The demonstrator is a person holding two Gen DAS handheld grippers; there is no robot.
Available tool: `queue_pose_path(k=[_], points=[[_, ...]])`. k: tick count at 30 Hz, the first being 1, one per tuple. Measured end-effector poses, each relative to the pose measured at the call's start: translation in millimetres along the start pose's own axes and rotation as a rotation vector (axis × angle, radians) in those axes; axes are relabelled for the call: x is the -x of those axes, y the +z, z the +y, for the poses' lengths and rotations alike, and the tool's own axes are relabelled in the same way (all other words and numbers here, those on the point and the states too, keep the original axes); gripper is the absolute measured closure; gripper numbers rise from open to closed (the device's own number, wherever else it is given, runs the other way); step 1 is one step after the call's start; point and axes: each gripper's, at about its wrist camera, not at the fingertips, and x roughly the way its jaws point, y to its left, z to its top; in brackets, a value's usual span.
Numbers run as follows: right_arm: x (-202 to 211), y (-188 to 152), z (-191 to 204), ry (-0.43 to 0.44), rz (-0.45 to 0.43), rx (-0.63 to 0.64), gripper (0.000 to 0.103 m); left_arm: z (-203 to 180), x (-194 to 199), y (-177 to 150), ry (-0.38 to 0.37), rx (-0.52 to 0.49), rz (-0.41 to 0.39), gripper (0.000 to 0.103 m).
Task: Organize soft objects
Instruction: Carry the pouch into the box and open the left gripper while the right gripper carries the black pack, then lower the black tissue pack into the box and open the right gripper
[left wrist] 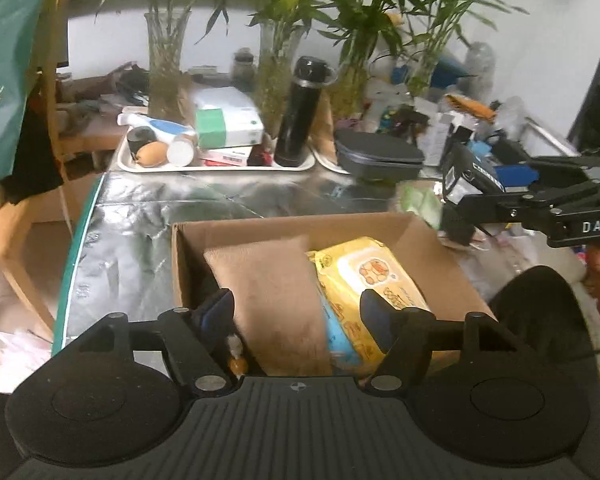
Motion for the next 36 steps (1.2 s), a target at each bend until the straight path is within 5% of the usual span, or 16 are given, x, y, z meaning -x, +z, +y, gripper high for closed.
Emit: queue_pose_path(k=[13, 26, 28, 30, 36], points=[[5.7, -19.7, 4.0, 0.003, 0.036, -0.027, 0.028, 9.7, 24.5, -13.5, 0.035, -0.045, 0.005, 0.034], [-25.3, 17.0, 55.5, 0.177, -0.006, 0.109, 0.027, 20.5, 40.4, -15.7, 0.032, -0.03, -0.023, 0.034], [-36.0, 17.3, 64.9, 0.233, -0.004, 0.144, 0.023, 24.7, 44.0, -17.4, 0.034, -0.019, -0.027, 0.034], [-48.6, 14.7, 73.6, 0.237, 0.022, 0.186, 0.007, 28.6, 46.0, -18.9, 0.05, -0.011, -0.027, 0.034], [-58.2, 5.6, 81.5, 0.172, 0.063, 0.18, 0.0, 38.9, 47.3, -22.4, 0.073, 0.017, -0.007, 0.034]])
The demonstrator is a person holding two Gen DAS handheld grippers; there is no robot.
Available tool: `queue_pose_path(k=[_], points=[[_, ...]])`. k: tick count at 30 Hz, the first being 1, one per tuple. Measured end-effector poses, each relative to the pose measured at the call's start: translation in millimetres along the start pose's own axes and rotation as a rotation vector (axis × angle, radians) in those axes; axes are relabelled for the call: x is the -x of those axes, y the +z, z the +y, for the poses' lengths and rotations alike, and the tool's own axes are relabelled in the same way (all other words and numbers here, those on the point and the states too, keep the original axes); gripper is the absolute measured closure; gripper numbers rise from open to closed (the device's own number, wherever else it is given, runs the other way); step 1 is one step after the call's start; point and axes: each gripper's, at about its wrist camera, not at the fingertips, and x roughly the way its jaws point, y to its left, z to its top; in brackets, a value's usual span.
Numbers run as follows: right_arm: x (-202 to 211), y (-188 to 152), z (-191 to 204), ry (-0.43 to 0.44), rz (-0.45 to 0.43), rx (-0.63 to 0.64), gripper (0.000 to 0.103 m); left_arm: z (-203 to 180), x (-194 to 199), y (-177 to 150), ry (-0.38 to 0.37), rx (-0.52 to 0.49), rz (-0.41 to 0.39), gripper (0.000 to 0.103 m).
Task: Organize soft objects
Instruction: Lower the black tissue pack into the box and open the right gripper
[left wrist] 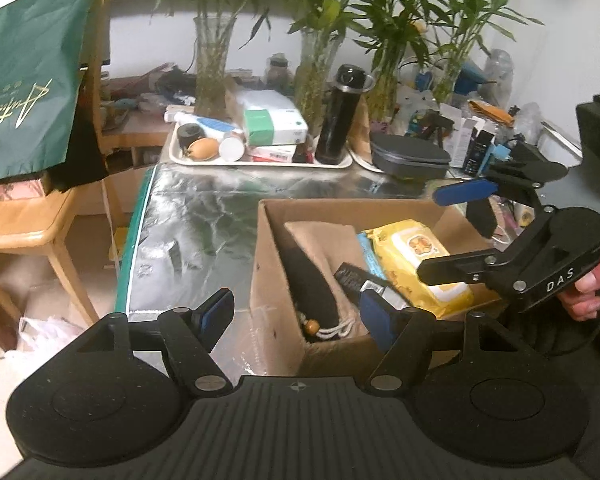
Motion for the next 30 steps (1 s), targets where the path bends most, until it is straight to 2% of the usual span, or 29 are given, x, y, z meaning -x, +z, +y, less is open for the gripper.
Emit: queue_pose_path(k=[7, 9, 12, 14, 16, 19, 24, 30], points=[[19.5, -12.3, -2.6, -0.104, -0.033, -0.075, 0.0, -3.7, 0.6, 1.7, 0.037, -0.007, -0.004, 0.033], [25.8, -16.6, -4.0, -0.13, -0.046, -0.099, 0.0, -8.1, 1.0, 3.9, 0.05, -0.013, -0.018, 0.025], [34.7, -22.0, -7.0, -0.163, -0.062, -0.146, 0.0, -15.7, 2.9, 7.4, 0.062, -0.025, -0.045, 0.022], [40.3, -25.7, -8.6, -0.194, -0.07, -0.184, 0.0, -20.0, 3.4, 9.4, 0.071, -0.028, -0.051, 0.014], [46.9, -30.5, -9.3, -0.24, -0.075, -0.224, 0.0, -24.3, 4.7, 11.1, 0.077, -0.034, -0.067, 0.006], [56.2, -37.1, -9.3, -0.322, -0.076, -0.264, 0.0, -31.9, 6.6, 11.3, 0.106, -0.05, -0.096, 0.0], [65.7, -48.2, -4.2, -0.409, -0.049, -0.3, 0.0, -39.8, 5.4, 9.6, 0.13, -0.069, -0.104, 0.0], [66.1, -62.3, 0.0, -0.451, 0.058, -0.358, 0.0, -44.2, 4.2, 5.8, 0.197, -0.066, -0.059, 0.0]])
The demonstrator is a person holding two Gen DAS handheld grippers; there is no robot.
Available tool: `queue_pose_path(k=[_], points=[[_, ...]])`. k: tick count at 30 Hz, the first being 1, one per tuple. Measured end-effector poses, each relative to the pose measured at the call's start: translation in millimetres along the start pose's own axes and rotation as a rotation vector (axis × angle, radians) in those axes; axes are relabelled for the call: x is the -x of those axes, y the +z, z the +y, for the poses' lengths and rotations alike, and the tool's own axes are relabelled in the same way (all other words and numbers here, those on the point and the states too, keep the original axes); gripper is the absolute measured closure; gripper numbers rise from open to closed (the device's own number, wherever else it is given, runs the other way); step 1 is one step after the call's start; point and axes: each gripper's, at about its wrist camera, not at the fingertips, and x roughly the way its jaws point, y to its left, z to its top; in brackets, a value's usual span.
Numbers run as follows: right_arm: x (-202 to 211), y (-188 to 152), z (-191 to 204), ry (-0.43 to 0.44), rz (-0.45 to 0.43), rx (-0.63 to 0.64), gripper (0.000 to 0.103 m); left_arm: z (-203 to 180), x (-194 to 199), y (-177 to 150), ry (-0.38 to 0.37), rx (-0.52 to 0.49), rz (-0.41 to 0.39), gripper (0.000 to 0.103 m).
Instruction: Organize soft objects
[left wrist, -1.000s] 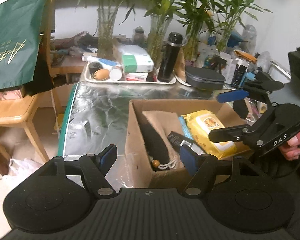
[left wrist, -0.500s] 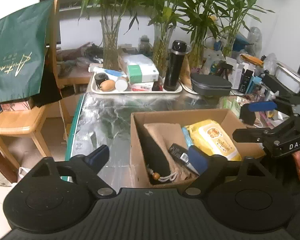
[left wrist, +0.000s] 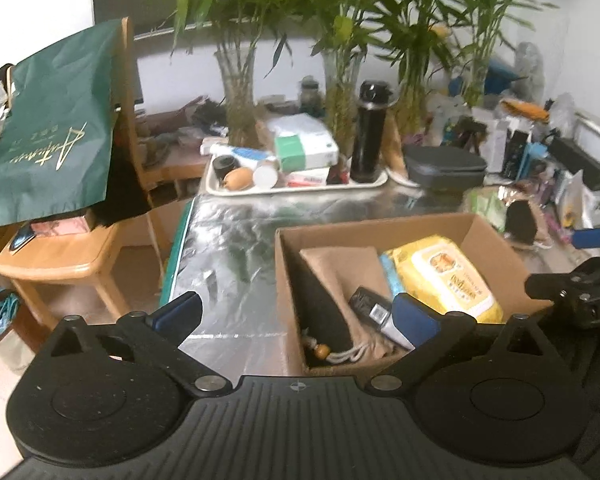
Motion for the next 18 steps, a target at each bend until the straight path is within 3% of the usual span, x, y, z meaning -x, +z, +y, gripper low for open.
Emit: queue_pose_path(k=[6, 18], points=[[-3.0, -16.0, 4.0, -0.028, 0.102, -0.014, 0.0, -3.7, -0.7, -4.7, -0.028, -0.003, 0.071, 0.0], [-4.8, -37.8, 5.1, -0.025, 0.176, -0.055, 0.0, -20.1, -1.7, -21.1, -0.017, -0.05, 0.137, 0.0]])
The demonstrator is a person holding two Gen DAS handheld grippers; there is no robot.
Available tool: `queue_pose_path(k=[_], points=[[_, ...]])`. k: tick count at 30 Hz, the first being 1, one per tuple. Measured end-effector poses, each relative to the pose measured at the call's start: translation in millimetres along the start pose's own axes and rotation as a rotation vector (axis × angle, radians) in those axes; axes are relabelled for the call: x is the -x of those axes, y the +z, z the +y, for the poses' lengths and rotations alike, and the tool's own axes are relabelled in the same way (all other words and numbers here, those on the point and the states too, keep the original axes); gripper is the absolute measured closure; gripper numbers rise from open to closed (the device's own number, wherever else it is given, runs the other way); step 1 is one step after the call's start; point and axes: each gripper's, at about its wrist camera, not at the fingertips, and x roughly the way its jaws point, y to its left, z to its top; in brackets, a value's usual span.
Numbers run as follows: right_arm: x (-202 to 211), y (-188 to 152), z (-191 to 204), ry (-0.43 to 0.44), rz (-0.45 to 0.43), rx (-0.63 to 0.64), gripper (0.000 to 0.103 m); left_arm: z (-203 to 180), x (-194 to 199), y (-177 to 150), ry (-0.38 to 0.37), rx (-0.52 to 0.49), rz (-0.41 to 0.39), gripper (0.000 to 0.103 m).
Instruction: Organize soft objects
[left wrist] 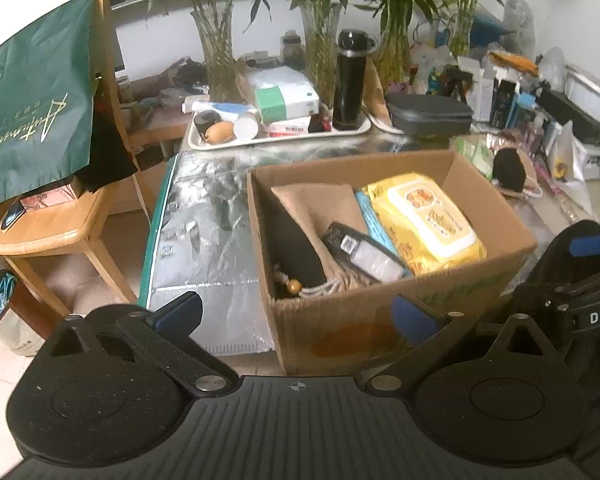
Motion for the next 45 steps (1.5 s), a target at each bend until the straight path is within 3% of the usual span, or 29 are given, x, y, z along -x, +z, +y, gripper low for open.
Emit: queue_pose_path(k=[13, 29, 45], points=[[-0.4, -6.7, -6.2, 0.022, -0.001, -0.028, 0.0, -4.6, -11.3, -12.3, -0.007, 0.027, 0.063, 0.0], [-0.5, -1.8, -5.3, 0.03, 0.004, 0.039, 0.0, 2.5, -12.7, -13.9, 0.019, 0.023, 0.089, 0.0], [-1.2, 2.0, 4.5, -0.002, -0.004, 0.067, 0.0, -3.4, -11.7, -13.3, -0.002, 0.005, 0.072, 0.0]])
